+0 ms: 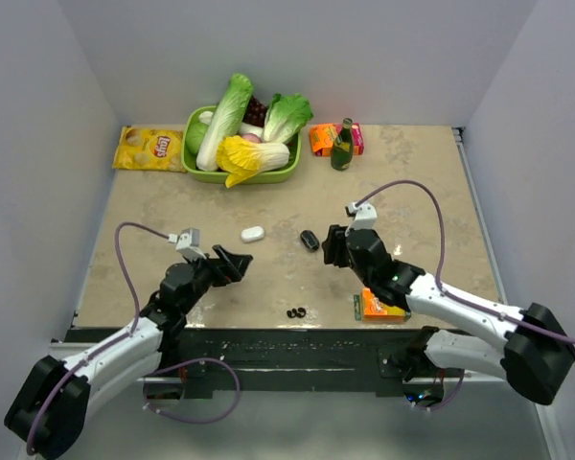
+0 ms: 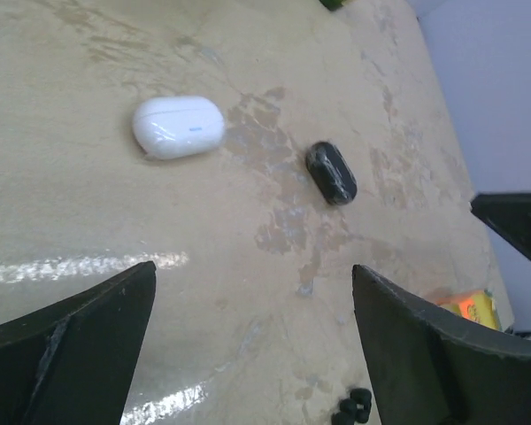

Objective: Insert the wireless bluetooth earbuds into the charging case
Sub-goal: Pick up the charging case at the center of the board.

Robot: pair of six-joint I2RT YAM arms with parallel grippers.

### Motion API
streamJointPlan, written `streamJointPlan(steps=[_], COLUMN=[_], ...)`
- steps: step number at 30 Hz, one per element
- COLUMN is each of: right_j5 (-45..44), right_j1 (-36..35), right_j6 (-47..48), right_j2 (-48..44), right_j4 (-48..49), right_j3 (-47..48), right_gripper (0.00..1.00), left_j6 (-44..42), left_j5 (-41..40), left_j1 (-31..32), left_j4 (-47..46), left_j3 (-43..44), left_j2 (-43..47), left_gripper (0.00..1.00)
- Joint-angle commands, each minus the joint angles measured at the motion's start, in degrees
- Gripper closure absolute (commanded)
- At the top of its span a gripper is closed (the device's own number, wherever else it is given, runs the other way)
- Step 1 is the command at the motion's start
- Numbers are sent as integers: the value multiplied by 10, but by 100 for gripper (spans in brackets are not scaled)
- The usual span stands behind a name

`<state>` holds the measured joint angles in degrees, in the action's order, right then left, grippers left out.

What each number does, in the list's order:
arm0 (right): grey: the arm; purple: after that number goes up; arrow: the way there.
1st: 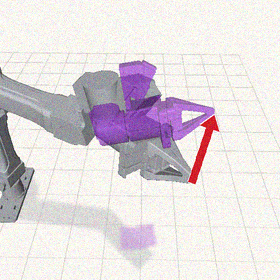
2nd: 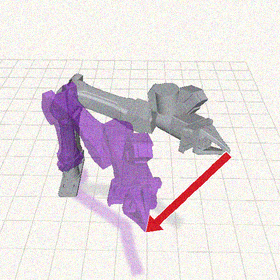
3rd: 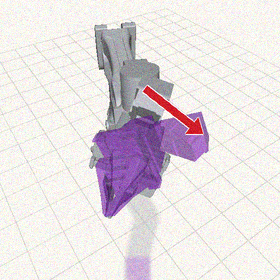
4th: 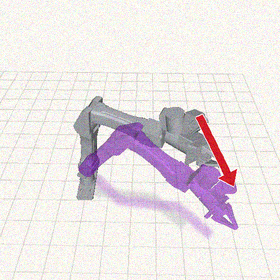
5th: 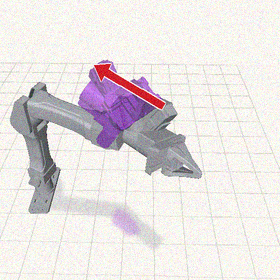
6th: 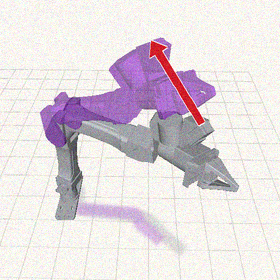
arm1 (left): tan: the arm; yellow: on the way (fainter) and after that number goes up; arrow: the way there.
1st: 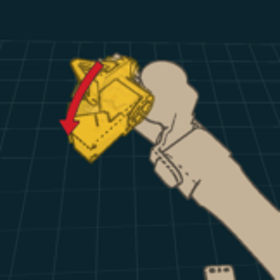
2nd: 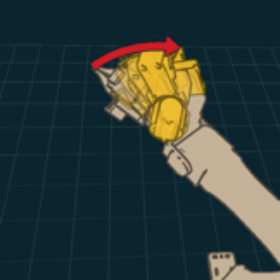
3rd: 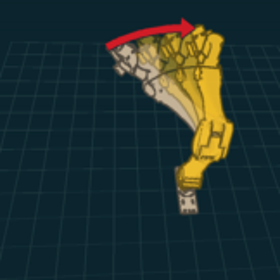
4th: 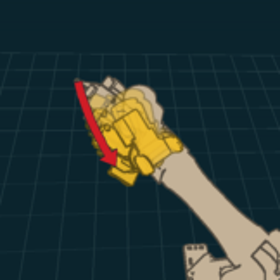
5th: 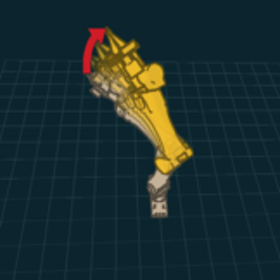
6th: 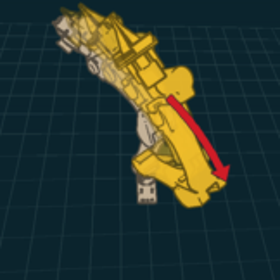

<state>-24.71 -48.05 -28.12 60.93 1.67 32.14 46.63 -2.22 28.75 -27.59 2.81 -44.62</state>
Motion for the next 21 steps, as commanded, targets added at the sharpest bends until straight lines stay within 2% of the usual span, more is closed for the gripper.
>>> streamJointPlan(steps=[1, 2, 5, 11, 16, 18, 20, 21], right_j5=[82, 91, 109, 117, 122, 133, 153, 158], right_j1=[53, 66, 84, 121, 145, 153, 159, 159], right_j6=[-15, -12, 2, 12, 23, 32, 39, 41], right_j2=[101, 123, 204, 324, 387, 409, 423, 430], right_j4=[74, 78, 90, 89, 83, 84, 83, 82], right_j3=[38, 59, 103, 180, 218, 231, 240, 244], right_gripper=[43, 43, 44, 55, 74, 85, 100, 100], left_j6=[-62, -79, -88, -87, -93, -97, -98, -99], left_j5=[-29, -37, -53, -70, -81, -80, -75, -72], left_j1=[61, 87, 107, 115, 116, 117, 117, 117], left_j4=[-10, -2, 17, 29, 60, 62, 61, 55], left_j3=[67, 82, 116, 95, 84, 81, 77, 75], left_j2=[-55, -70, -105, -61, -17, -9, -2, 0], left_gripper=[5, 5, 5, 8, 13, 18, 26, 28])
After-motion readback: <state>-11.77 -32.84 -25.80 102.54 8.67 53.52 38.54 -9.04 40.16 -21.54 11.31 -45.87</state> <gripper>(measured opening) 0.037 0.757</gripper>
